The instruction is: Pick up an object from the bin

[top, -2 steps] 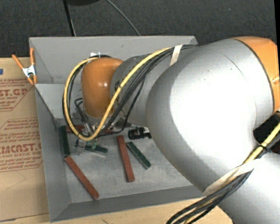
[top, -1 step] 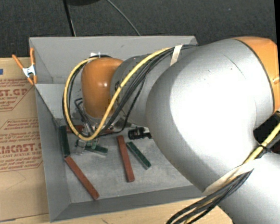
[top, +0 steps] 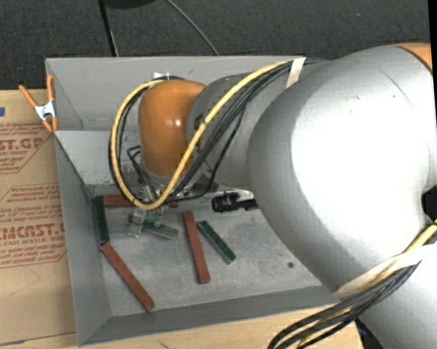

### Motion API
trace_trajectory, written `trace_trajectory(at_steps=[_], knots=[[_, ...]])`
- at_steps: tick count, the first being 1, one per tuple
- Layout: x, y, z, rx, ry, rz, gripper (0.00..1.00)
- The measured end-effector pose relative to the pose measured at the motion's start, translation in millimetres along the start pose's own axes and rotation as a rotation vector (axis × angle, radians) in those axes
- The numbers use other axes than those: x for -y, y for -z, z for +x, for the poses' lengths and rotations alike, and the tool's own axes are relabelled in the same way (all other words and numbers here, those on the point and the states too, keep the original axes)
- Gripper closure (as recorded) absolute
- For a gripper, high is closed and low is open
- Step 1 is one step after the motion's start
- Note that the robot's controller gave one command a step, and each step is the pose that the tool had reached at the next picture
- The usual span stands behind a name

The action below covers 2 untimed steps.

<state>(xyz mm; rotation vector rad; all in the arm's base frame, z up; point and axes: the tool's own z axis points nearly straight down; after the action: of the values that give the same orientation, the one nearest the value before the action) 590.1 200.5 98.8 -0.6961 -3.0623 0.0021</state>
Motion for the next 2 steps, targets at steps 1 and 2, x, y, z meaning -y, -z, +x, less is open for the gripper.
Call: trace_trajectory(at_steps=[1,2], knots=[[3,23,-3.9,0.002,-0.016,-0.002,1.00],[-7,64,5.8,-0.001,-0.036,0.000,1.00]])
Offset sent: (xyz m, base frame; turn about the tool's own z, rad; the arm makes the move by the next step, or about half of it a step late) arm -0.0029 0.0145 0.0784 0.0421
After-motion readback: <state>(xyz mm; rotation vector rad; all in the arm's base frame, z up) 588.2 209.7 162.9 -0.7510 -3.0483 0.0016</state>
